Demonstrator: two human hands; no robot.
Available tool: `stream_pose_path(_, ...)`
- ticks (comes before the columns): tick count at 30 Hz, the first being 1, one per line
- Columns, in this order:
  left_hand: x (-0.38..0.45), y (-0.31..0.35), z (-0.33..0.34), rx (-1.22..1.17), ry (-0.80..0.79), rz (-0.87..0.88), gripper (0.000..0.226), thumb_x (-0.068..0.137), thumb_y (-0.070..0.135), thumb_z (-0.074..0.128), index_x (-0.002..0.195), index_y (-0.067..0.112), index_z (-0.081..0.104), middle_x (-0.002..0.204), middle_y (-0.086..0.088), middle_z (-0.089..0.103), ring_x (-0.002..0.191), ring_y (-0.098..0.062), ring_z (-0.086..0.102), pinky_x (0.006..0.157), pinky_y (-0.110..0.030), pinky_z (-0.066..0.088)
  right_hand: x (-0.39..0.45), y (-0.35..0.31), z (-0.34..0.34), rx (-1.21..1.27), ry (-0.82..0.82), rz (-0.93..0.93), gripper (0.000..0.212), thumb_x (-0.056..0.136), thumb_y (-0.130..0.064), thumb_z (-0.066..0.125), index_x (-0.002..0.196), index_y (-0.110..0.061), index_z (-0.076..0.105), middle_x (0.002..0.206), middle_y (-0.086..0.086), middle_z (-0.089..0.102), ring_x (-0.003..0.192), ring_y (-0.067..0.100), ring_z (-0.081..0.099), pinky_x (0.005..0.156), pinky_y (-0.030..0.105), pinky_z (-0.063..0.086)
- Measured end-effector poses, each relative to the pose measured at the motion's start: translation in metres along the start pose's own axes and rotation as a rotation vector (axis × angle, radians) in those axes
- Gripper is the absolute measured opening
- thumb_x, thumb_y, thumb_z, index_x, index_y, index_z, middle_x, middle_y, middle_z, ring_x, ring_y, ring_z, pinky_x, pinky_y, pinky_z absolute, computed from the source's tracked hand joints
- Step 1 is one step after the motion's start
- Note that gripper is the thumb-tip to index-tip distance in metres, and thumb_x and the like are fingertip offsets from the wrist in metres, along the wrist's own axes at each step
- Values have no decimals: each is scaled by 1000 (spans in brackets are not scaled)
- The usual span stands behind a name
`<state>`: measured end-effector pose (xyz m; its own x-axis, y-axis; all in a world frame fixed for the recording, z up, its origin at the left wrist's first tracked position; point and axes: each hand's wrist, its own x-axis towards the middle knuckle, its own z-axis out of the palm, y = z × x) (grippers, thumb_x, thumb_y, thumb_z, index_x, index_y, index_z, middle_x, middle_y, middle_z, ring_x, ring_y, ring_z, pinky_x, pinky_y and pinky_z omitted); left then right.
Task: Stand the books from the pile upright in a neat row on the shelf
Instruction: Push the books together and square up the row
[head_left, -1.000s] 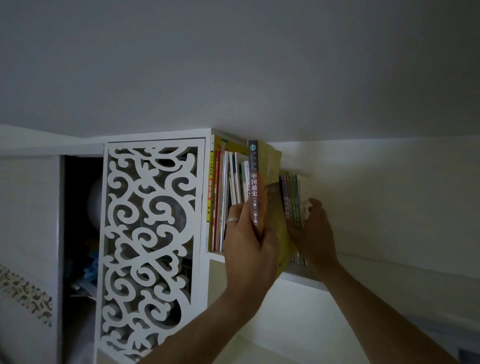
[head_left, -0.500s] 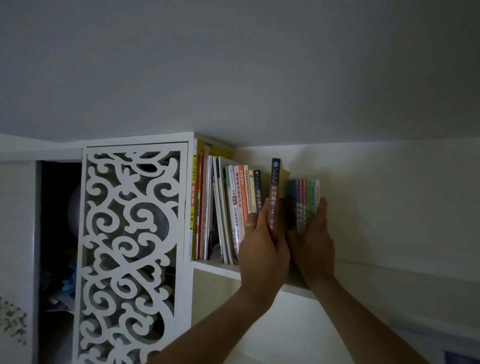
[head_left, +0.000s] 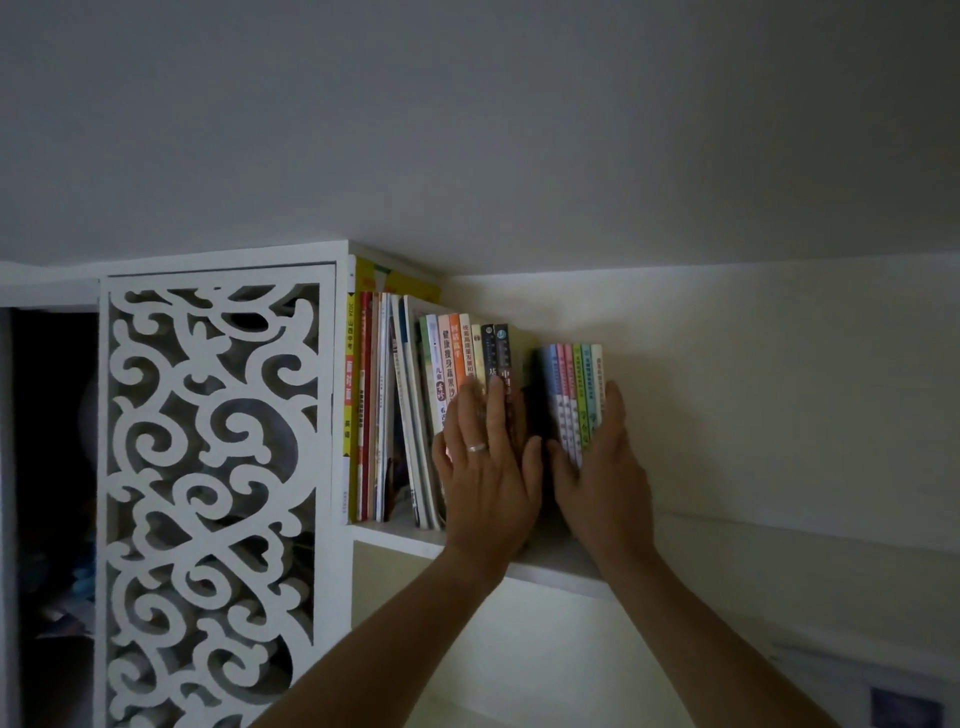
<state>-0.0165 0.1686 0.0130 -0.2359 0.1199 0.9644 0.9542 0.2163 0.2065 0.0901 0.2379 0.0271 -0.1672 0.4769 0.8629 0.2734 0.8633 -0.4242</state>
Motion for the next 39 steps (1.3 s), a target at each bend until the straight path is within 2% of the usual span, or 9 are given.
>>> stream_pose_path(4,5,-11,4,134,-38,181,70,108,54,28,165,13,19,172,-15,12,159,-37,13,127,-54,18,0,1,0,-20,-11,-44,79,98,-52,54,158,-18,16,146,9,53,113,23,65,82,30,60)
stream_pose_path(8,7,-20,3,49,-42,252,69,109,49,25,164,9,19,173,-14,10,159,-39,8,128,-57,12,-1,7,0,-76,-89,-101,63,96,-61,46,143,-18,40,130,2,60,95,11,63,67,12,48)
stream_pose_path(14,8,-43,-6,-100,-168,384,78,106,45,39,163,0,9,173,-17,-5,159,-40,-8,128,-60,4,-4,11,-2,19,-217,-125,76,94,-37,66,156,-25,24,147,-1,47,116,15,60,80,22,55)
stream_pose_path(18,8,-52,-7,-102,-188,421,82,104,51,37,162,-2,11,172,-20,-4,159,-39,-6,129,-59,4,-3,11,-2,141,-231,-136,77,94,-42,68,156,-33,25,150,-7,46,129,14,55,97,44,58)
stream_pose_path(21,7,-49,-8,-151,-184,400,81,106,53,34,162,0,12,173,-17,-4,160,-37,-5,129,-56,2,-4,8,-3,168,-292,-121,89,89,-52,70,158,-37,15,155,-6,37,130,9,50,98,39,56)
stream_pose_path(23,4,-48,-9,-268,-156,355,73,107,44,39,162,0,19,173,-14,4,160,-35,1,130,-53,6,-5,5,-1,204,-352,-117,99,87,-54,72,160,-40,6,158,-9,29,134,7,43,100,37,54)
stream_pose_path(26,-3,-49,-13,-477,-93,232,45,106,18,48,148,2,43,165,-10,25,155,-28,24,124,-54,30,-7,6,4,275,-411,-105,121,76,-48,86,159,-41,-1,159,-11,21,141,9,35,105,39,51)
stream_pose_path(28,-8,-50,-13,-439,-51,206,36,105,15,47,139,2,50,157,-11,34,147,-24,36,116,-50,41,-6,9,5,285,-412,-89,127,71,-48,89,159,-42,-2,158,-12,20,142,10,34,107,40,49)
stream_pose_path(39,-16,-51,-13,-340,17,214,32,99,20,44,124,4,55,150,-16,43,142,-29,41,116,-48,39,-7,1,14,288,-389,-7,133,62,-59,91,159,-43,0,158,-5,28,142,18,39,106,53,50)
